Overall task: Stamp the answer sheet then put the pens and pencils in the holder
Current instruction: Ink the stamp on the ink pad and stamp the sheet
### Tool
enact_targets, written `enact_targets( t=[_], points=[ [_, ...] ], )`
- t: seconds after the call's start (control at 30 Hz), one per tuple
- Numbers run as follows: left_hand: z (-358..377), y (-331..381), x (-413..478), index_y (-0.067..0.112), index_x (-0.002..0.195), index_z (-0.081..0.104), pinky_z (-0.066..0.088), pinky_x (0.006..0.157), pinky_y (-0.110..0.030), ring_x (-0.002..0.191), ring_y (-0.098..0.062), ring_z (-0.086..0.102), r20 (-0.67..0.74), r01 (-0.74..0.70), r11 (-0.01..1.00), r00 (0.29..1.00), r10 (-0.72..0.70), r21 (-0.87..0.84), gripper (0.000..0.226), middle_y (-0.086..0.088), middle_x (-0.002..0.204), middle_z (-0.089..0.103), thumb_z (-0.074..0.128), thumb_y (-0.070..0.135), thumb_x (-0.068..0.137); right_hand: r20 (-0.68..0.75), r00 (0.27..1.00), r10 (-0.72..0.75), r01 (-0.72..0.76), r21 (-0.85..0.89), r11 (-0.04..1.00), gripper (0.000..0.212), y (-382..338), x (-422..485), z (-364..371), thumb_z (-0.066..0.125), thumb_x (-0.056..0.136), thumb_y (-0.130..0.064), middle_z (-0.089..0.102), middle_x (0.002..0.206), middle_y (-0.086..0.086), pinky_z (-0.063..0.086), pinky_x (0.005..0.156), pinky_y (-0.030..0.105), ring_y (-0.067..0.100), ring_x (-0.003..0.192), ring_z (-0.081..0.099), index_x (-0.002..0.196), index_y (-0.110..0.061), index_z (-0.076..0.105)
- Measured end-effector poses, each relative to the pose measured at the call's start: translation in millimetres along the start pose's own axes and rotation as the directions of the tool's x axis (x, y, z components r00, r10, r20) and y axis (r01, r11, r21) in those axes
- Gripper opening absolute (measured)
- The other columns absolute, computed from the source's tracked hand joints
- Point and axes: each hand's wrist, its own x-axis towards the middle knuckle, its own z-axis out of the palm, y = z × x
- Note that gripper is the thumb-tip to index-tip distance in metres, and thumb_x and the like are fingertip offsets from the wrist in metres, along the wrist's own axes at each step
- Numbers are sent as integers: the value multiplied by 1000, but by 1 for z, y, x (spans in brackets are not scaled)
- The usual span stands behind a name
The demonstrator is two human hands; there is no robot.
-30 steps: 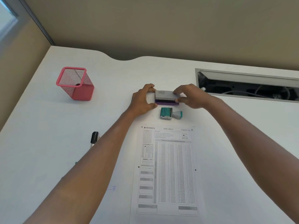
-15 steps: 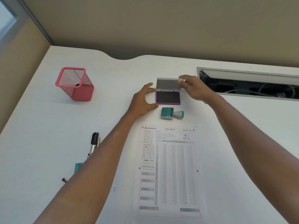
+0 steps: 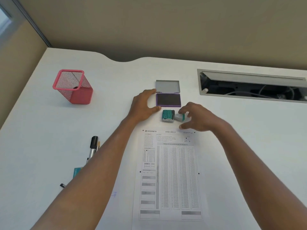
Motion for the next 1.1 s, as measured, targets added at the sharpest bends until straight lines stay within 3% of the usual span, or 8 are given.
enact_targets(
  t=[0.1,0.17,0.37,0.6,0.77,0.93,1.1],
  points=[
    [0,-1,2,18,139,48,36,109,-46,127,-22,50,32,-30,995,999,27,99,75,-2,139,53,68,50,73,-141,989,-51,36,-112,993,45,-4,0,14,75,84,-32,57,122,0,47,73,31,19,98,56,124,-21,61],
    [0,-2,5,18,139,48,35,109,-46,127,-24,49,39,-45,989,998,40,140,72,-3,140,52,69,48,77,-195,978,-69,52,-90,995,34,-2,1,20,70,88,-29,61,118,1,41,69,27,17,93,54,120,-20,64],
    [1,-4,7,22,137,51,32,103,-39,123,-25,49,29,-83,971,996,79,224,61,-3,137,51,71,40,83,-355,935,-4,91,228,969,22,2,2,9,68,90,-28,67,100,-2,53,70,32,18,83,65,107,-14,68],
    [0,-3,6,25,137,50,30,100,-35,122,-24,48,36,-92,969,996,86,231,59,0,135,51,71,39,83,-535,836,121,102,368,924,22,-20,23,-2,67,89,-31,71,75,7,53,58,28,7,52,68,89,-10,67],
    [1,-2,6,25,137,50,27,99,-32,124,-22,46,37,-85,968,996,79,236,58,0,136,50,70,39,84,-558,820,129,80,334,939,25,-33,39,-3,66,89,-38,68,78,8,50,50,23,21,67,68,91,-13,64],
    [0,-3,5,28,136,50,24,96,-29,122,-21,47,37,-91,968,996,84,232,57,2,135,50,69,39,84,-548,833,79,74,251,965,24,-36,43,1,65,89,-36,66,84,10,42,47,23,23,71,61,90,-12,62],
    [1,-4,5,29,135,51,26,99,-31,122,-19,47,38,-86,970,996,80,227,55,5,134,50,68,40,84,-551,832,57,44,169,985,24,-38,44,5,63,89,-33,66,85,13,44,55,28,28,74,58,92,-10,63]
  ],
)
